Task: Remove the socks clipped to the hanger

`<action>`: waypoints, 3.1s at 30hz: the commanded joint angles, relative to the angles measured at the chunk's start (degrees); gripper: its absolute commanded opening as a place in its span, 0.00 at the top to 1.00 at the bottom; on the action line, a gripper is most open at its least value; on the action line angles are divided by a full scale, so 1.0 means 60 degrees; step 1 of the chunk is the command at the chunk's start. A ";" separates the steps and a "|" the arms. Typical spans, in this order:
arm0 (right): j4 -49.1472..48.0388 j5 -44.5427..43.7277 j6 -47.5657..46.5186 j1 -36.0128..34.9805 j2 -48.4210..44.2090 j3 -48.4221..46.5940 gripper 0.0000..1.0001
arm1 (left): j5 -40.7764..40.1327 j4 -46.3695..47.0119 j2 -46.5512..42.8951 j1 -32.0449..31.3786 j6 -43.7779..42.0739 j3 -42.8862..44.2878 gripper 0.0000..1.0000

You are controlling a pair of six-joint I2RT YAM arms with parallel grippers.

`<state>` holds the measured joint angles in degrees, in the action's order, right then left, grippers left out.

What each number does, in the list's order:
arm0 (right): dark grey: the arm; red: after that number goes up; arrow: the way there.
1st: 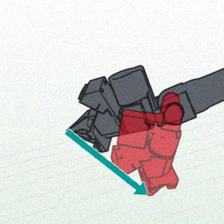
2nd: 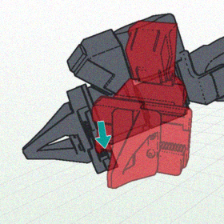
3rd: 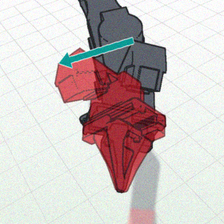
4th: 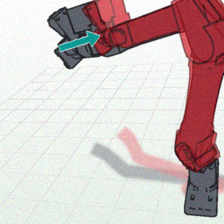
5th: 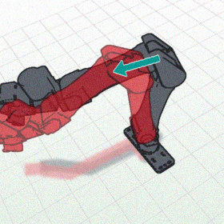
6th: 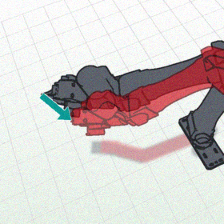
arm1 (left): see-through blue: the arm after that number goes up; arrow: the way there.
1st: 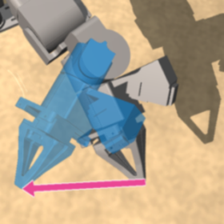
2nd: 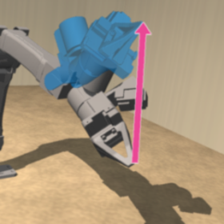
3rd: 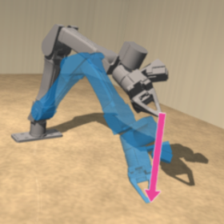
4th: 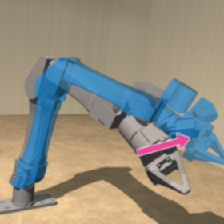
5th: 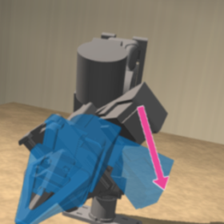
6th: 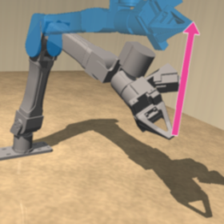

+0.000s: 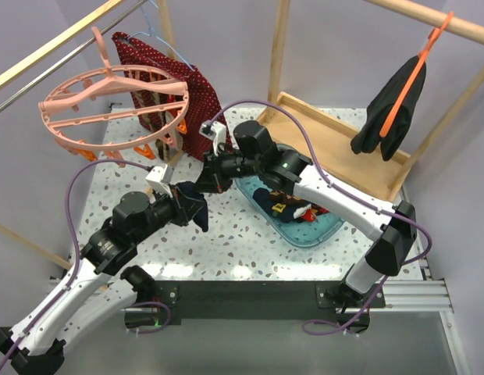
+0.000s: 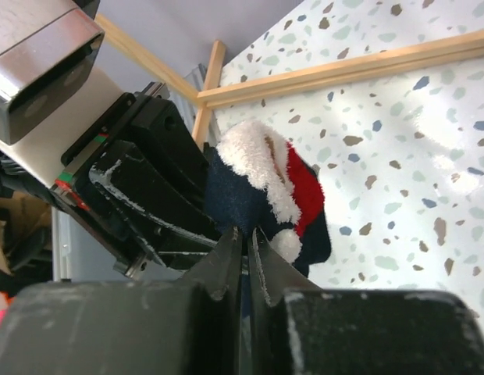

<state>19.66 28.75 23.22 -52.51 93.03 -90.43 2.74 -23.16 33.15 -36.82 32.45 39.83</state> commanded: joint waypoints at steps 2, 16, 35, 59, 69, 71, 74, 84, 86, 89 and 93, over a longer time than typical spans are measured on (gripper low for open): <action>-0.0304 -0.0938 0.0070 -0.0052 -0.0476 0.0101 1.00 | 0.0144 0.0520 0.0027 -0.0001 0.0159 0.0304 0.93; 0.1145 -0.3164 0.0276 0.2393 -0.3082 0.2225 1.00 | -0.0120 0.0417 0.0027 -0.0001 0.0144 0.0260 0.37; 0.3315 -0.4851 -0.0354 0.4958 -0.3773 0.3588 0.43 | -0.0428 -0.0182 -0.0528 0.0013 -0.0266 0.0480 0.38; -0.5822 -0.4014 0.0143 0.0726 0.1294 0.1888 0.20 | -0.2989 -0.1969 -0.3444 0.0013 -0.0163 0.1124 0.40; -0.7613 -0.5917 -0.0472 0.0037 0.4106 0.0368 0.42 | -0.3621 -0.2600 -0.4001 -0.0001 -0.0339 0.1593 0.40; -0.7525 -0.6255 -0.0501 -0.0037 0.4851 -0.0479 0.42 | -0.3607 -0.2688 -0.4001 0.0013 -0.0442 0.1725 0.39; -0.7408 -0.7090 -0.0487 -0.0154 0.5454 -0.1491 0.43 | -0.3650 -0.2922 -0.4001 -0.0001 -0.0559 0.1886 0.39; -0.6720 -0.9039 -0.1072 -0.0301 0.7418 -0.3955 0.48 | -0.3694 -0.3098 -0.4235 -0.0002 -0.0750 0.2208 0.38; -0.6617 -0.9463 -0.1043 -0.0301 0.7726 -0.4248 0.48 | -0.3680 -0.3171 -0.4235 -0.0001 -0.0764 0.2252 0.38; -0.6631 -0.9407 -0.1131 -0.0272 0.8092 -0.4629 0.51 | -0.3709 -0.3347 -0.4264 -0.0001 -0.0823 0.2355 0.38; -0.6587 -0.9333 -0.1161 -0.0286 0.8385 -0.5040 0.69 | -0.3826 -0.3581 -0.4338 -0.0016 -0.0881 0.2603 0.37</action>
<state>-19.29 -24.56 17.23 -54.00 142.23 -116.71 -18.92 -43.00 7.90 -36.82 28.86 52.75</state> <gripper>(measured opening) 0.380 0.624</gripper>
